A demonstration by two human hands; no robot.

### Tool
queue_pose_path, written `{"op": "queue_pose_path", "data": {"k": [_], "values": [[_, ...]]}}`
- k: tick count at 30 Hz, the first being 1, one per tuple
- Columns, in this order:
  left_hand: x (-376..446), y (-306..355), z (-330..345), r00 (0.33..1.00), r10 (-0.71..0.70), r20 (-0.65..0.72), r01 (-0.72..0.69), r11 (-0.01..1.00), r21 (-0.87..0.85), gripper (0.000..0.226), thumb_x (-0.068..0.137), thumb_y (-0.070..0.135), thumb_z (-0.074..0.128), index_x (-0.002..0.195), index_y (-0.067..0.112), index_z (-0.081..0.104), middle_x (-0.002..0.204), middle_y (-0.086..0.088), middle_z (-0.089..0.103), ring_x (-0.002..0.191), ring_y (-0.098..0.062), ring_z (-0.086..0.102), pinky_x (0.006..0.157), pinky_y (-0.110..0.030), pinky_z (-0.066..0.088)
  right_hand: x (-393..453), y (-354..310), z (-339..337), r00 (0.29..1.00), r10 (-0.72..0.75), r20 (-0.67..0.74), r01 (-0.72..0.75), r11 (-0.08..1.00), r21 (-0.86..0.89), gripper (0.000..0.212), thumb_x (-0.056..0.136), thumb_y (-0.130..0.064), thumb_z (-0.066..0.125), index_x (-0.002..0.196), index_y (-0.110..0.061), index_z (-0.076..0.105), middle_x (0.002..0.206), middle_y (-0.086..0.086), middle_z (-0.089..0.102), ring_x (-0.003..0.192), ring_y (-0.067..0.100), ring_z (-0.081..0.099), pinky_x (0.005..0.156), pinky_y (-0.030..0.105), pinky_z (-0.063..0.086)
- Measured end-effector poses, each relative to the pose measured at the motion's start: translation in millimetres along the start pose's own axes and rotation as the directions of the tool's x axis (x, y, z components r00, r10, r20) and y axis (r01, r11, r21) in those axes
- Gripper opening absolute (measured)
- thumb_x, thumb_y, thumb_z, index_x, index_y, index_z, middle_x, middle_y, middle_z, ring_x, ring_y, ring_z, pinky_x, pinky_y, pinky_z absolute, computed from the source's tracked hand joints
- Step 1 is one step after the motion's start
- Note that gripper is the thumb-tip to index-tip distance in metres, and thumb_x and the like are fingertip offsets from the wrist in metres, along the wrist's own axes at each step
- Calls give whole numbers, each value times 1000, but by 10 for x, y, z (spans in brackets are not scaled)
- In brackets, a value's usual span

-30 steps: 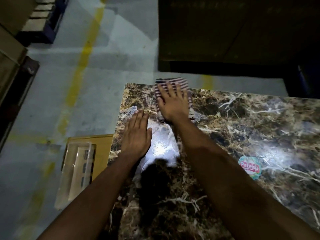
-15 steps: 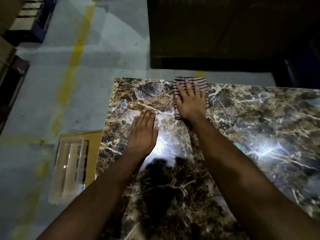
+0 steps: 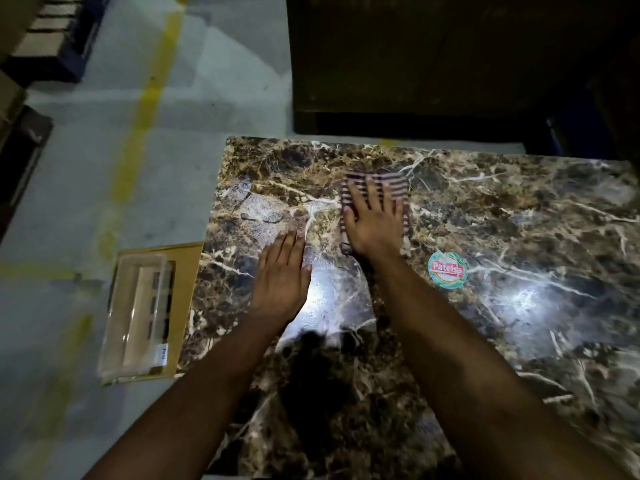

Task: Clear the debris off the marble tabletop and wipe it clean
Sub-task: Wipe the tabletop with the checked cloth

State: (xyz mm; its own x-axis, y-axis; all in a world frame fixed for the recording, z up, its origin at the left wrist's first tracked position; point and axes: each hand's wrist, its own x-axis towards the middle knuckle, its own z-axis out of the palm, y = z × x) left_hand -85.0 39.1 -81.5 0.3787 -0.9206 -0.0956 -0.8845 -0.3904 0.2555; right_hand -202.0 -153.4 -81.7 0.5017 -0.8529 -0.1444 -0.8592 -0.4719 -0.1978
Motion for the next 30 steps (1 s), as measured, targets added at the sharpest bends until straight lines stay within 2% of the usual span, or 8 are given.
{"op": "queue_pose_path", "data": {"k": [4,8,10,13,17,21,24,30], "values": [[-157,32,10,1000,-7,2,7,999,-32,59,106,40,34,158,14,26,166,-6,23,154,-25,17,125,-44,14,-708,-17,77,991,131,6,-131,991,29,62,105,-58,13,162,-40,-4,172,2,-5,158,34,-6,126,56,-4],[-261,46,34,1000,-15,5,15,1000,0,60,103,39,26,158,14,27,165,-6,26,153,-24,19,125,-42,11,-1063,-513,250,991,-119,55,116,992,43,60,106,-56,17,162,-41,2,172,-2,-5,158,28,-13,125,53,-10],[-274,33,38,1000,2,0,-2,1000,-17,59,103,38,29,158,14,28,165,-6,28,153,-25,20,124,-42,13,-840,-489,206,987,-148,61,146,989,27,59,106,-57,16,162,-43,2,172,-4,-6,157,26,-15,125,53,-9],[-347,-18,65,1000,26,12,-26,999,-35,58,105,40,31,158,15,27,166,-6,25,153,-25,19,125,-43,14,-612,-193,131,997,-44,59,45,999,-29,61,106,-59,13,162,-42,-2,172,-2,-6,157,29,-13,126,55,-5],[-502,-49,89,1000,9,19,-9,999,-43,60,105,43,27,160,18,22,169,-2,16,155,-22,14,126,-42,12,-1152,-57,140,997,74,-9,-74,997,20,62,104,-58,14,163,-40,2,172,1,4,158,32,-3,126,55,1],[-637,-11,87,999,-17,33,17,1000,-20,60,105,40,25,160,16,22,168,-4,18,154,-22,17,126,-43,14,-1717,-511,286,992,-107,60,104,994,42,59,106,-56,17,162,-44,3,171,-4,-6,158,28,-11,126,50,-10],[-693,-5,92,998,-41,52,43,999,-28,59,105,39,27,160,15,23,168,-5,19,154,-23,18,126,-44,16,-1440,-505,194,979,-181,89,181,983,14,57,106,-58,18,160,-47,3,169,-7,-12,158,25,-13,122,47,-20],[-981,-27,75,998,34,53,-31,998,-51,60,105,42,33,160,19,23,167,-2,20,154,-21,17,126,-41,15,-1742,-22,233,995,99,-17,-99,995,4,61,104,-56,23,162,-42,11,172,0,12,158,31,3,126,56,6]]}}
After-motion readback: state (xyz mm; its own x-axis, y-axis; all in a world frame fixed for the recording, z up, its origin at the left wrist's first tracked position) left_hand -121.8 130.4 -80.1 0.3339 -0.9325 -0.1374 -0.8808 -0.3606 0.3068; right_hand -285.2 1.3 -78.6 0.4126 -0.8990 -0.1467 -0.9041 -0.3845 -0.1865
